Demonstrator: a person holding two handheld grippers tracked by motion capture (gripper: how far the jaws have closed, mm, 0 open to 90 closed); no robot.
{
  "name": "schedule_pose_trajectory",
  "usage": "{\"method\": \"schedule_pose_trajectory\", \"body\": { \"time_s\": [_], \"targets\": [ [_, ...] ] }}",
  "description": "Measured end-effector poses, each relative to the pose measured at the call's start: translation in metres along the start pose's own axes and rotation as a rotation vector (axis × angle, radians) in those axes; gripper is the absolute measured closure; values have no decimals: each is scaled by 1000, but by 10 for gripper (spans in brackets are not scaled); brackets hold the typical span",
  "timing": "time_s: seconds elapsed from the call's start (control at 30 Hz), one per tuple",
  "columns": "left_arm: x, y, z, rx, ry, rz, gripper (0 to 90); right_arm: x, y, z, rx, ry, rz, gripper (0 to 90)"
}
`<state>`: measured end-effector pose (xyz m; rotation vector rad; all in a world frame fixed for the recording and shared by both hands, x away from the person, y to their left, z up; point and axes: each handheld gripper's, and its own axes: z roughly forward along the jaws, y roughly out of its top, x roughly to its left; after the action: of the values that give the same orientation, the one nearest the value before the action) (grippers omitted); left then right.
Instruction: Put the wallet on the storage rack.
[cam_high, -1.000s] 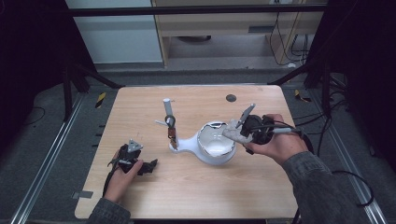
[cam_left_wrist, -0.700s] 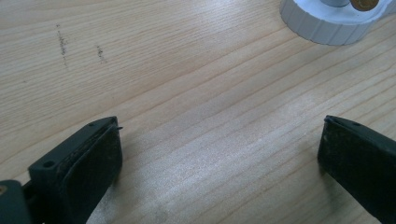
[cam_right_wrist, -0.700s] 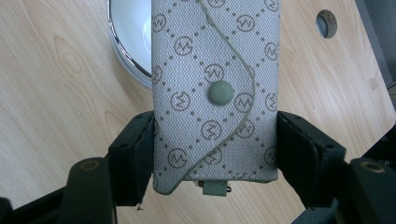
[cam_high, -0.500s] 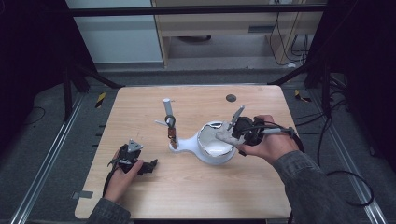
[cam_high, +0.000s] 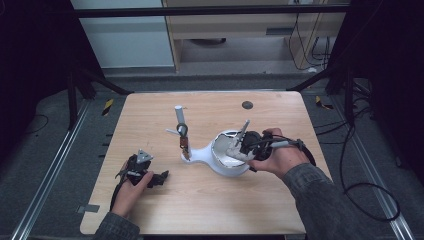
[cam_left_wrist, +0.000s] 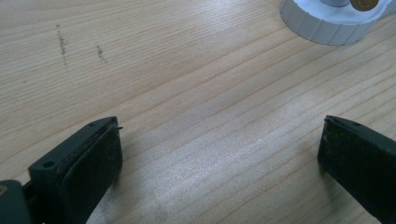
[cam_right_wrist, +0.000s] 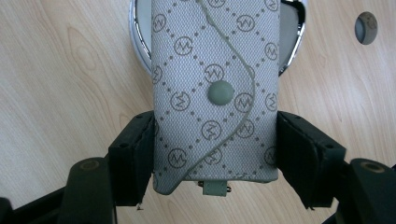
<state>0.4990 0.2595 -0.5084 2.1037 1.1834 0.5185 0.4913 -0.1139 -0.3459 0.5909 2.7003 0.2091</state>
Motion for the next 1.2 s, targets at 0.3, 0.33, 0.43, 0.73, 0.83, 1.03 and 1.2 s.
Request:
{"method": "schedule_pose_trajectory", "body": {
  "time_s": [0.3,0.33,0.43,0.73,0.83,1.03,1.2],
  "targets": [
    [0,0,0,0,0,0,0,5,9,12,35,10,-18,321],
    [0,0,0,-1,-1,0,0,5,10,13,37,12,-18,321],
    [0,0,0,0,0,0,0,5,12,15,48,15,-19,321],
    [0,0,0,-1,-4,2,0,3,19,21,68,19,-19,321],
    [0,0,0,0,-4,3,0,1,20,22,74,20,-16,320],
    [-1,0,0,-1,-5,3,0,-1,23,25,83,23,-16,320],
    [-1,0,0,-1,-7,4,0,-2,25,27,96,23,-15,320]
  ]
}}
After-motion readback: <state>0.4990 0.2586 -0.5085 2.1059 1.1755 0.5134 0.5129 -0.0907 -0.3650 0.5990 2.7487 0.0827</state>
